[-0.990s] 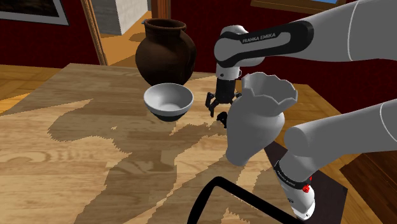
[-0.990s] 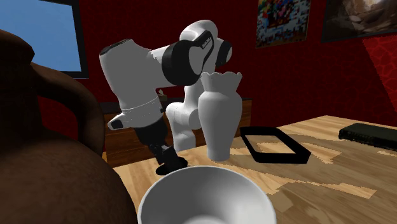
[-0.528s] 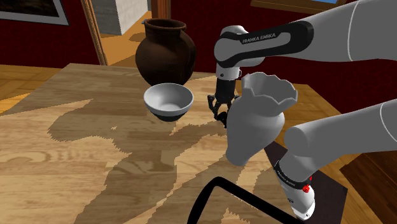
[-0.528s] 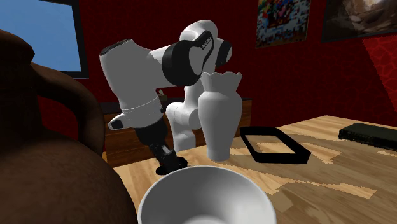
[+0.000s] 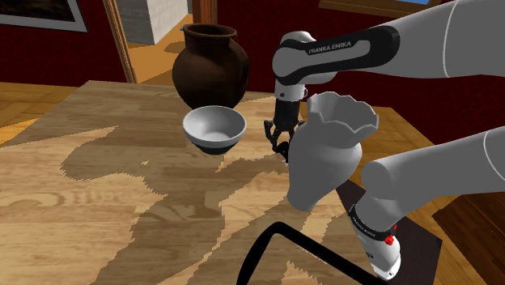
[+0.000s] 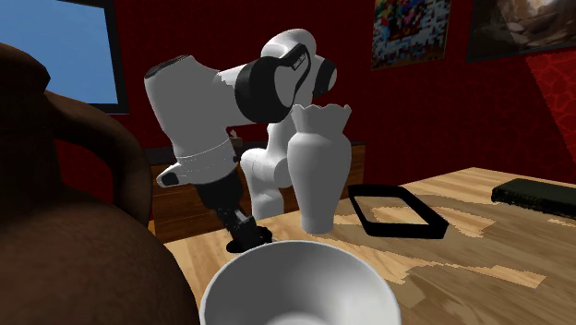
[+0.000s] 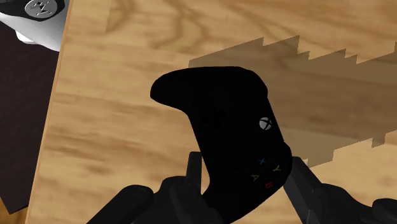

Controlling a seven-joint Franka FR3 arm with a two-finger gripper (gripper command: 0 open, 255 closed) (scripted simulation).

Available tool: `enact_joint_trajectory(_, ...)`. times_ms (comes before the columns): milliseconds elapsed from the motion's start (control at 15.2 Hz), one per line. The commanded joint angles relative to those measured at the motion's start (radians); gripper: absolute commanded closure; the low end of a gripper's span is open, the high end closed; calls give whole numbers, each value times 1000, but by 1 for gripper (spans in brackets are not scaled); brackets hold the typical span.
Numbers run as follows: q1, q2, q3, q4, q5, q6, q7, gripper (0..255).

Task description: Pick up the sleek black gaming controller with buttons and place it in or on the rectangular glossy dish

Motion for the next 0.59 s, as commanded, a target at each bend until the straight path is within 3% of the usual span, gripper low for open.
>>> enact_joint_trajectory(0,0,-10,-9,13,-4,-23,1,255)
enact_joint_trajectory(528,1,-43,-50,94,-24,-137,15,255)
